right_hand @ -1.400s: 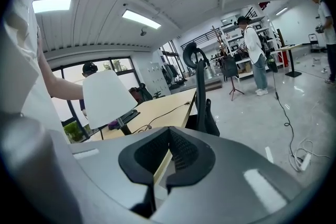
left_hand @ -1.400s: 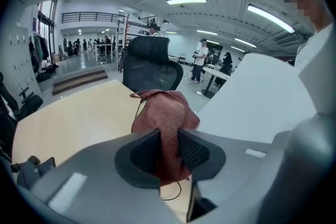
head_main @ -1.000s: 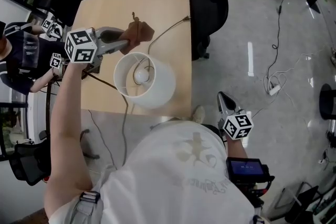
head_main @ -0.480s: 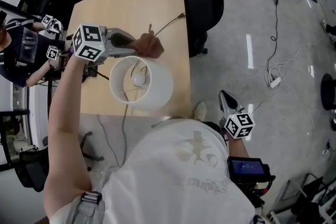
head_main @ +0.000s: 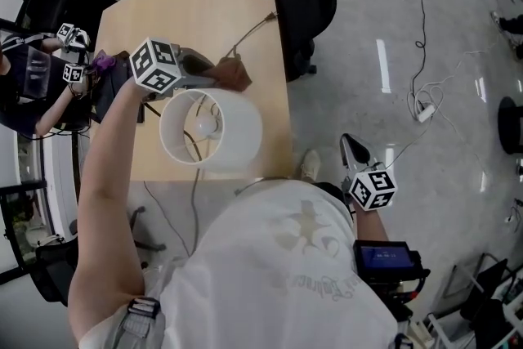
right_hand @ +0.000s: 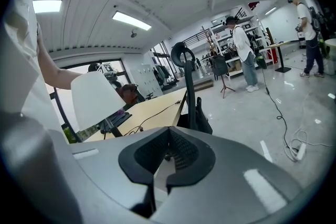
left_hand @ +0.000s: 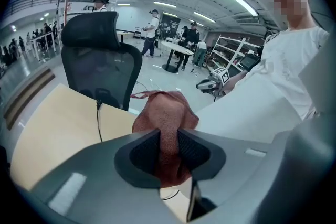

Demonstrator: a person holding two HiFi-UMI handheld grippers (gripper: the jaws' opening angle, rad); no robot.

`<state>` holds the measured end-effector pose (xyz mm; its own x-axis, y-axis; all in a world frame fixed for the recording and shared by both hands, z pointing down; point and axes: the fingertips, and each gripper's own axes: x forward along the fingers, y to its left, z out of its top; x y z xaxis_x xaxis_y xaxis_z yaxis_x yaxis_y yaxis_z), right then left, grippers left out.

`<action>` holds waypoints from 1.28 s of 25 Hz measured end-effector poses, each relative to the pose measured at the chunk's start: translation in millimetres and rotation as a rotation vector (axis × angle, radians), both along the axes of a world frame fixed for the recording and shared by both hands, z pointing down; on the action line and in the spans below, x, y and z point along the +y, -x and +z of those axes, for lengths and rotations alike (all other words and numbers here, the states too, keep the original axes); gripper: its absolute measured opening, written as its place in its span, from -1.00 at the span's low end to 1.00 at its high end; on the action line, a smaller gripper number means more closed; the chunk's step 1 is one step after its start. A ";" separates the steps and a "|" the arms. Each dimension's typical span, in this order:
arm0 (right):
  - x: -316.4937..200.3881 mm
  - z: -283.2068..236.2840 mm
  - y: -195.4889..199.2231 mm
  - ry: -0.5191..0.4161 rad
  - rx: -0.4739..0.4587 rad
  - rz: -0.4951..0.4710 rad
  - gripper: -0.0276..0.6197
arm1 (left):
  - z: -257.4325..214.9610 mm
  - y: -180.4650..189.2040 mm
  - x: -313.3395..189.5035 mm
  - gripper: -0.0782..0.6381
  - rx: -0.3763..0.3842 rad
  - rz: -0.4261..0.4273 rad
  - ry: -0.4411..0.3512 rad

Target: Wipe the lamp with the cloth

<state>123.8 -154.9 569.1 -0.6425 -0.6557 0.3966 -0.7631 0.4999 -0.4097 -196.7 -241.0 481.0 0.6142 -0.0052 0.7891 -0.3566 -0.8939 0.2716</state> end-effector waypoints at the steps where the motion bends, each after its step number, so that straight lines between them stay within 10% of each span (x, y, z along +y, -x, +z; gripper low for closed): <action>1: 0.3 1.5 -2.1 0.004 0.001 0.004 -0.87 | 5.0 0.4 -0.9 -0.50 -0.004 -0.004 0.007; 15: -11.0 0.3 2.8 -0.008 -0.006 -0.018 -0.87 | -115.3 -27.0 2.2 -0.50 0.113 0.156 -0.126; 21: -4.5 3.3 10.7 0.006 -0.018 -0.028 -0.87 | -108.3 -51.2 31.3 -0.51 0.038 0.362 0.024; 32: -3.0 14.1 -1.8 0.038 -0.025 0.022 -0.87 | -28.9 -66.0 23.4 -0.51 -0.151 0.481 0.162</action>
